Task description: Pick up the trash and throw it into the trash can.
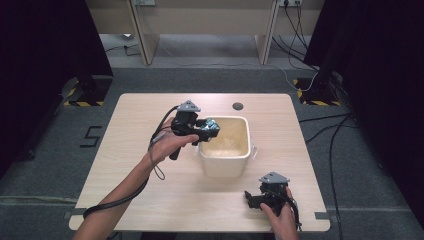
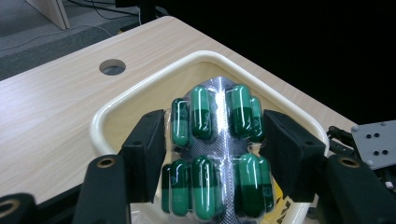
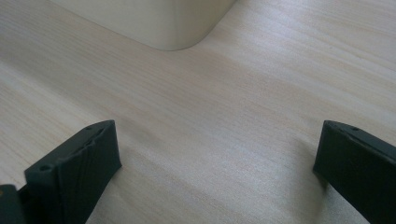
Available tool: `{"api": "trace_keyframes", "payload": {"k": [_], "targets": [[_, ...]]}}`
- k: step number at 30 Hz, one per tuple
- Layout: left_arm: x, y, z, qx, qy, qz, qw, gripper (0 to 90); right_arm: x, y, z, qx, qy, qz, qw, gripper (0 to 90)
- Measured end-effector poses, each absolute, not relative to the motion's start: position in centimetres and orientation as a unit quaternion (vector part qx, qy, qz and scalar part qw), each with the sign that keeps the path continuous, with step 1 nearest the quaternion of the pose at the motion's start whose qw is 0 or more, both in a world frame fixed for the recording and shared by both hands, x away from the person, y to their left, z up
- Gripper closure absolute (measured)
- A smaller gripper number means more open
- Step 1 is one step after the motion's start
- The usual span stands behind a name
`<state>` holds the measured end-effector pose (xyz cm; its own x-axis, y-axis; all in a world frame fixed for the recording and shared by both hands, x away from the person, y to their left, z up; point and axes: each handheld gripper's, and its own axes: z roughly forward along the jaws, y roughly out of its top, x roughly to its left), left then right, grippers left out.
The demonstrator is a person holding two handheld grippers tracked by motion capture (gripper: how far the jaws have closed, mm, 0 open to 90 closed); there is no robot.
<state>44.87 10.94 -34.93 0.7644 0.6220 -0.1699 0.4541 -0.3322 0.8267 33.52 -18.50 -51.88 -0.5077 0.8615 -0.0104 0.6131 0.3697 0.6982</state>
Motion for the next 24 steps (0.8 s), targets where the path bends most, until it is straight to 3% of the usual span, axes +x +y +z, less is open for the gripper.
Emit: {"api": "trace_keyframes", "payload": {"k": [24], "targets": [[45.6,7.5,-37.4,0.837,0.321,0.069,0.438,38.5,33.5,-18.5,-51.9,0.458,0.805,0.325,0.191,0.3]]}}
